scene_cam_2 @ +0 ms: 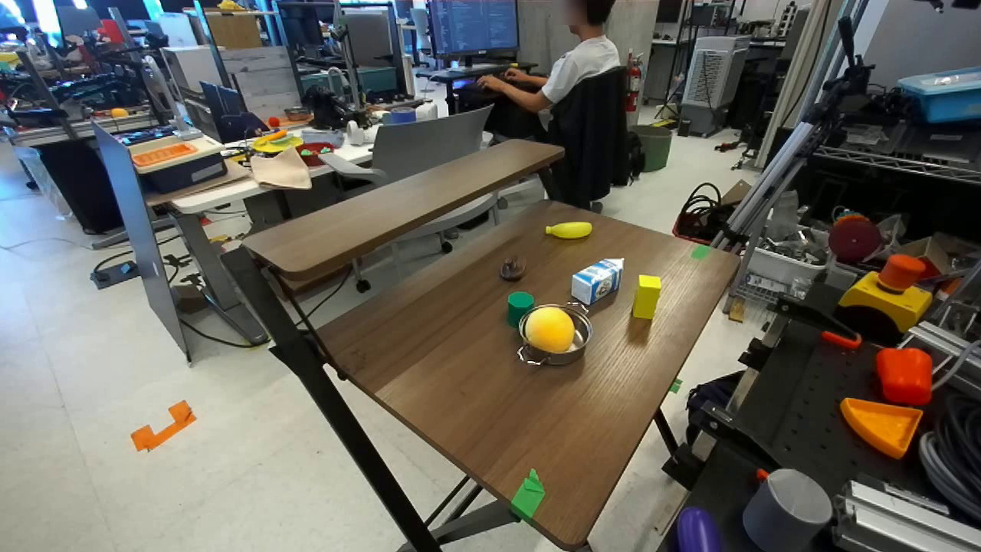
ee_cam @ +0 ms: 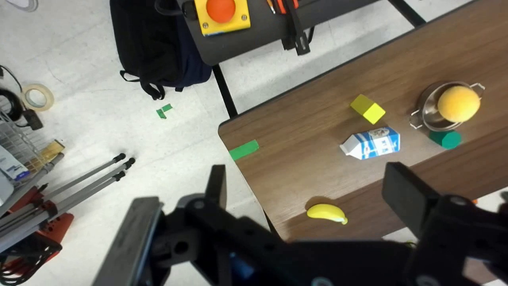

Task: Move the banana forwards.

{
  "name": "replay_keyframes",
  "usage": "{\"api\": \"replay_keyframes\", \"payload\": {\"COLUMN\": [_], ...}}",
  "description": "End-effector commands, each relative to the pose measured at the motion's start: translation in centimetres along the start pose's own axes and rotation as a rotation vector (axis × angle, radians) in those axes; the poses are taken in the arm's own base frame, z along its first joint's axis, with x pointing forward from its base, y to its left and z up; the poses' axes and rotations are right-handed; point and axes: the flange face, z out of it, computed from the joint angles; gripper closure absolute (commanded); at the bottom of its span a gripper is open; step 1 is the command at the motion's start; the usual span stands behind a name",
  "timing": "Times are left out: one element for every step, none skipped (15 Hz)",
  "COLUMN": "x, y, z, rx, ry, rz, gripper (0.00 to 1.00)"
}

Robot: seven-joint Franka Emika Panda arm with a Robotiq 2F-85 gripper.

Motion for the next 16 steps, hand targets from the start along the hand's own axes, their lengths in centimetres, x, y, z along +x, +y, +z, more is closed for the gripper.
{"api": "replay_keyframes", "payload": {"x": [7.8, 9.8, 11.6, 13.4, 15.0, 16.4, 17.6, 18.6, 19.4, 20.2, 21.0, 21.9, 22.6, 23.3, 24.0, 24.7], "y": [-0.5, -0.2, -0.2, -0.1, -0.3, -0.5, -0.7, -1.2, -1.5, -2.0, -2.4, -2.7, -2.9, -3.1, -3.4, -3.6], "z": [0.4, 0.6, 0.8, 1.6, 2.4, 3.6, 4.8, 6.2, 7.3, 8.8, 10.1, 11.4, 12.6, 14.0, 15.3, 16.6], "rx": [0.011, 0.038, 0.056, 0.066, 0.084, 0.099, 0.118, 0.132, 0.156, 0.183, 0.203, 0.222, 0.24, 0.254, 0.268, 0.278], "ry": [-0.011, 0.008, 0.019, 0.012, 0.014, 0.008, -0.006, -0.02, -0.024, -0.024, -0.028, -0.026, -0.024, -0.028, -0.025, -0.021], "rz": [0.083, 0.147, 0.181, 0.221, 0.266, 0.311, 0.358, 0.4, 0.445, 0.503, 0.546, 0.606, 0.657, 0.71, 0.762, 0.815], "gripper": [0.0, 0.0, 0.0, 0.0, 0.0, 0.0, 0.0, 0.0, 0.0, 0.0, 0.0, 0.0, 0.0, 0.0, 0.0, 0.0]}}
